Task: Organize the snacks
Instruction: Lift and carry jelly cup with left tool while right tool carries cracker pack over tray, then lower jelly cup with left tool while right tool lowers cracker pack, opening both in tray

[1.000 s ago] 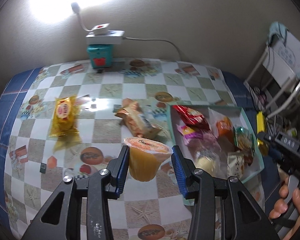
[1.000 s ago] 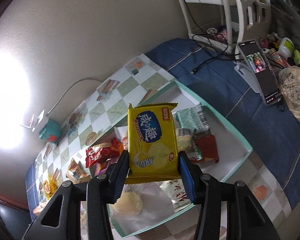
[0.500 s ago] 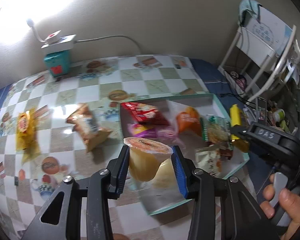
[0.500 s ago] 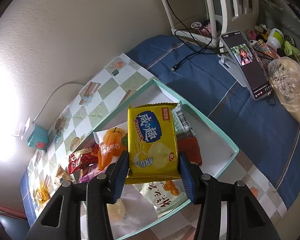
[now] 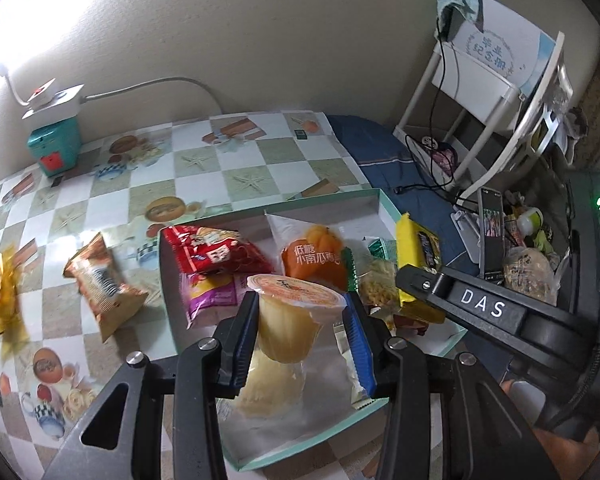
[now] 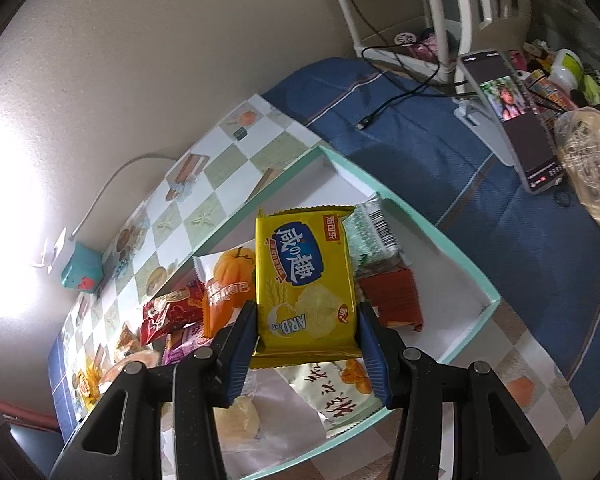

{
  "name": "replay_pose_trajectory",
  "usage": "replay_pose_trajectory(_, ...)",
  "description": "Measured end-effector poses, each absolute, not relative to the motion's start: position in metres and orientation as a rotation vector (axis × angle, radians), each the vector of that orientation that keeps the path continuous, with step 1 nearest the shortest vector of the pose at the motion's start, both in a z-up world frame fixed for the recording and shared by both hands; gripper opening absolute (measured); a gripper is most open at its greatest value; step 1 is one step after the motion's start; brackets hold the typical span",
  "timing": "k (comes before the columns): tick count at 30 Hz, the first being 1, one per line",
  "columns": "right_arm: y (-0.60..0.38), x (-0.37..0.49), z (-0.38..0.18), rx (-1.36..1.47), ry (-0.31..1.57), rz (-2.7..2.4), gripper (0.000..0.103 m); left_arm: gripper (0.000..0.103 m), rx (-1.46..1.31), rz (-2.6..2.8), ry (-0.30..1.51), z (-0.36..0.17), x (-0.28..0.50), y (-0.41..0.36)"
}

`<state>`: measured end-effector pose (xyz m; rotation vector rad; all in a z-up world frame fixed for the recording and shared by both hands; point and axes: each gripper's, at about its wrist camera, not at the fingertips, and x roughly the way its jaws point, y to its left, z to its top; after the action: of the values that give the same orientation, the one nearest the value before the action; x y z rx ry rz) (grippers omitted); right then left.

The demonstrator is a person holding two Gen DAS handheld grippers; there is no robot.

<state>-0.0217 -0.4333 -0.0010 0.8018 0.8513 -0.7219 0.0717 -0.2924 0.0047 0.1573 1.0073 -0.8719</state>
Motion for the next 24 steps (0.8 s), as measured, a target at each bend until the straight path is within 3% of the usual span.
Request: replay_pose_trajectory(24,-0.43,-0.004,-0.014,0.805,0.873,-0.683,0.052,0.046,0.118,-0.911,1.101,-0.033,0.089,-0.314)
